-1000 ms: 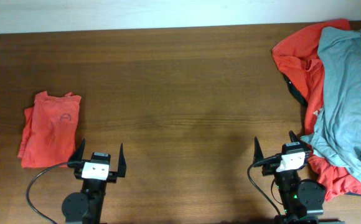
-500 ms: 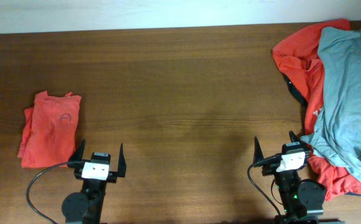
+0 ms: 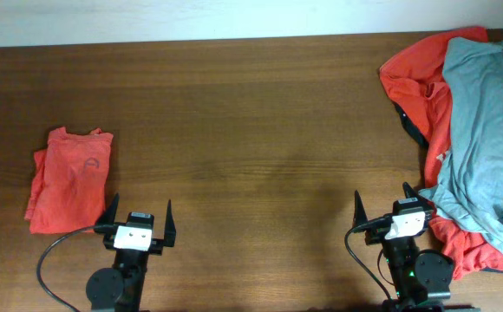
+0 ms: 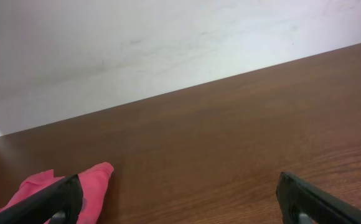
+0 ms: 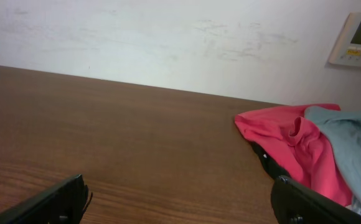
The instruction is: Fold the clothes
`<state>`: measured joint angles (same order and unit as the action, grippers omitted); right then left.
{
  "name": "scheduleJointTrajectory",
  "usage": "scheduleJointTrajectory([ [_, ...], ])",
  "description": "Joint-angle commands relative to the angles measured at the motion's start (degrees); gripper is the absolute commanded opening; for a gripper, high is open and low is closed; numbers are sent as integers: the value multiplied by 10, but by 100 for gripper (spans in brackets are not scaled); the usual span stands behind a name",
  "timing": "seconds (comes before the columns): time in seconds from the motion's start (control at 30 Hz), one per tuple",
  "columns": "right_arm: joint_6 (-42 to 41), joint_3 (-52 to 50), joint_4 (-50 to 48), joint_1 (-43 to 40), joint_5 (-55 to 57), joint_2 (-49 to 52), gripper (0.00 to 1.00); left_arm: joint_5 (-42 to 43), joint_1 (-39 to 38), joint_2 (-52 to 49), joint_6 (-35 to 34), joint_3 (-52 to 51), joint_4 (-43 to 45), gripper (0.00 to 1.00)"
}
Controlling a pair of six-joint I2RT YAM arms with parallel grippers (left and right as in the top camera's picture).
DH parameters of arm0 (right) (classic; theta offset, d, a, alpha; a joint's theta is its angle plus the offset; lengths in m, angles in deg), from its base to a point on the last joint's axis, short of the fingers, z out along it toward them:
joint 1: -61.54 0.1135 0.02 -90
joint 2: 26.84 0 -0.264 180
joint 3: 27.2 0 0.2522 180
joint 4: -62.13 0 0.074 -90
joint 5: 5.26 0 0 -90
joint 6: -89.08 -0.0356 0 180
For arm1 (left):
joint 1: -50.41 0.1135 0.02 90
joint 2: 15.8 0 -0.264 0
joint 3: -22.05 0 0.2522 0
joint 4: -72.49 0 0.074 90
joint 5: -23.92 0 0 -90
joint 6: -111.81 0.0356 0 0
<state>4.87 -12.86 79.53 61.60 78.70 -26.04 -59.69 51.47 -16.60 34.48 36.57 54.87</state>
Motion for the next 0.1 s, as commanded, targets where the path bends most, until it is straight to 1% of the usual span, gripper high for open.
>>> scheduleJointTrajectory([
  [0.0,-2,-3,4,3,5,-3,99,-8,-3,5,7,-3,-3,99],
  [0.07,-2,-3,4,3,5,-3,99,-8,-3,5,7,-3,-3,99],
])
